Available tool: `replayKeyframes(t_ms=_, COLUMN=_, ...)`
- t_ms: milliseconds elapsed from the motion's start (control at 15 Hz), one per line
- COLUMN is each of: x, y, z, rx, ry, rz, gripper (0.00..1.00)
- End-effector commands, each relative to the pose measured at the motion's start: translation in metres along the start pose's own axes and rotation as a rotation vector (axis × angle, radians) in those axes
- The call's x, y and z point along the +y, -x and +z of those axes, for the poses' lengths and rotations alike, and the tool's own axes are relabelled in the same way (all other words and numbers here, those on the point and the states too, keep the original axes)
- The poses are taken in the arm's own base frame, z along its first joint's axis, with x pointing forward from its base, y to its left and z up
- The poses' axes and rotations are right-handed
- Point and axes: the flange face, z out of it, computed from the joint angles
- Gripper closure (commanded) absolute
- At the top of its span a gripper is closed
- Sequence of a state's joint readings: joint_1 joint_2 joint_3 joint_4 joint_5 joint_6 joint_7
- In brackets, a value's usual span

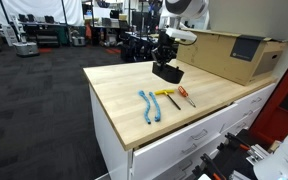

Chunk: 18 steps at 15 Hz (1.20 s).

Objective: Move the black item to the left

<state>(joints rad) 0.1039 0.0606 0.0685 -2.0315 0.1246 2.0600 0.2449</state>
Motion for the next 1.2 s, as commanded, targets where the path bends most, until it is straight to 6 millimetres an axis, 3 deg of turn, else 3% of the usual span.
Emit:
replayKeyframes(t_ms=0, x=-0.050, y=0.006, z=0.013, rx=-0.059, ry=-0.038, rz=0.032, gripper=0.98)
replayKeyframes(t_ms=533, x=-0.142, y=0.015, z=0.073, rx=-0.101, ry=-0.058, rz=0.074, gripper=0.98)
replayKeyframes(t_ms=933, x=-0.179, y=0.008, z=0.131, rx=-0.081, ry=-0.011, rz=0.086, gripper=0.98)
replayKeyframes(t_ms=1133, x=-0.192, y=0.007, z=0.150, rx=-0.051, ry=0.027, rz=0.080, gripper=0.98)
